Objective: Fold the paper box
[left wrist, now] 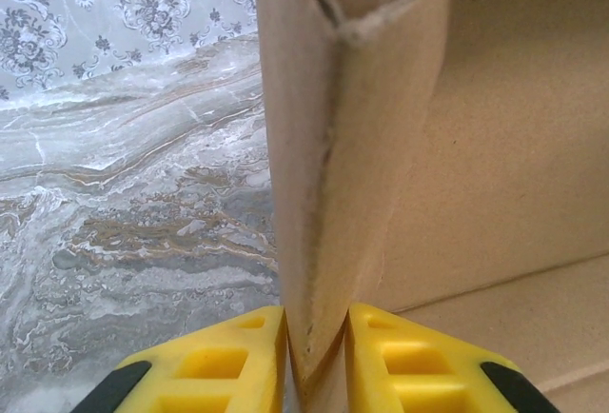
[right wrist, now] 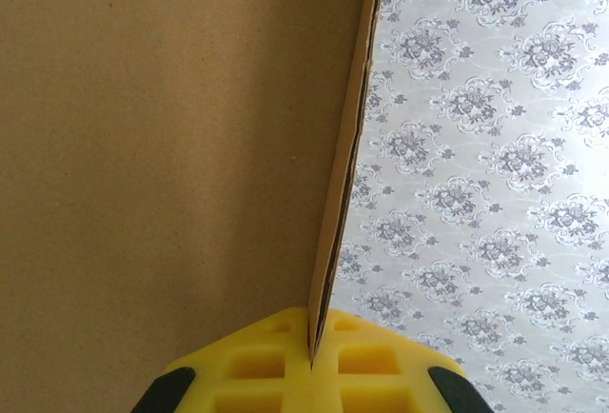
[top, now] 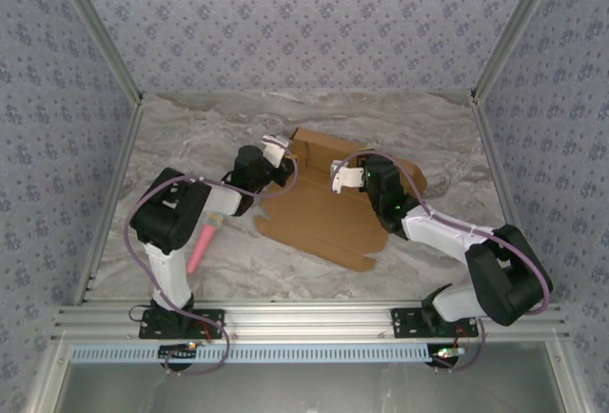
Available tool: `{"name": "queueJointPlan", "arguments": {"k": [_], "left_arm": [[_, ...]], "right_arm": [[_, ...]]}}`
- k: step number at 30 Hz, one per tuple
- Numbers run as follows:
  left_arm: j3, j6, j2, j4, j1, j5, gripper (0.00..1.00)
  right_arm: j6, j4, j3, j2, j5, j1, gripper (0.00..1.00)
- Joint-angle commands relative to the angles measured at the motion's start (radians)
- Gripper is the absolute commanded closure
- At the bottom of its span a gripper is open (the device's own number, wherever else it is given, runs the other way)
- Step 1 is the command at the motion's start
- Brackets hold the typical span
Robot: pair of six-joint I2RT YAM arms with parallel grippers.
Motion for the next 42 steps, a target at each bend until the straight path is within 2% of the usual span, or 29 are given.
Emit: {"name": "queueJointPlan", "arguments": {"k": [1,7,14,21,27,36,42], "left_arm": [[0.046,-0.034,0.018,0.104,-0.011,-0.023,0.74],[0.066,-0.055,0.038,0.116,-0.010,-0.023,0.66],[0.075,-0.070,0.058,0.133,-0.010,-0.065,0.71],[0.079,-0.092,0.075,0.123,-0.023,-0.224,0.77],[0.096,-0.135,0.075,0.075,-0.050,-0.427,0.78],[0.146,-0.233,0.090,-0.015,-0.081,-0.621,0.80],[0.162,-0.253,0.090,-0.053,-0.096,-0.697,0.81]], "right_arm": [[-0.010,-0.089,0.013,0.005,-0.051,0.019,1.00],[-0.005,-0.094,0.015,0.005,-0.053,0.018,1.00],[0.002,-0.097,0.019,0.003,-0.058,0.017,1.00],[0.012,-0.104,0.018,-0.006,-0.061,0.019,1.00],[0.022,-0.113,0.020,-0.017,-0.061,0.023,1.00],[0.037,-0.129,0.027,-0.020,-0.061,0.023,1.00],[0.049,-0.146,0.036,-0.017,-0.062,0.021,1.00]]}}
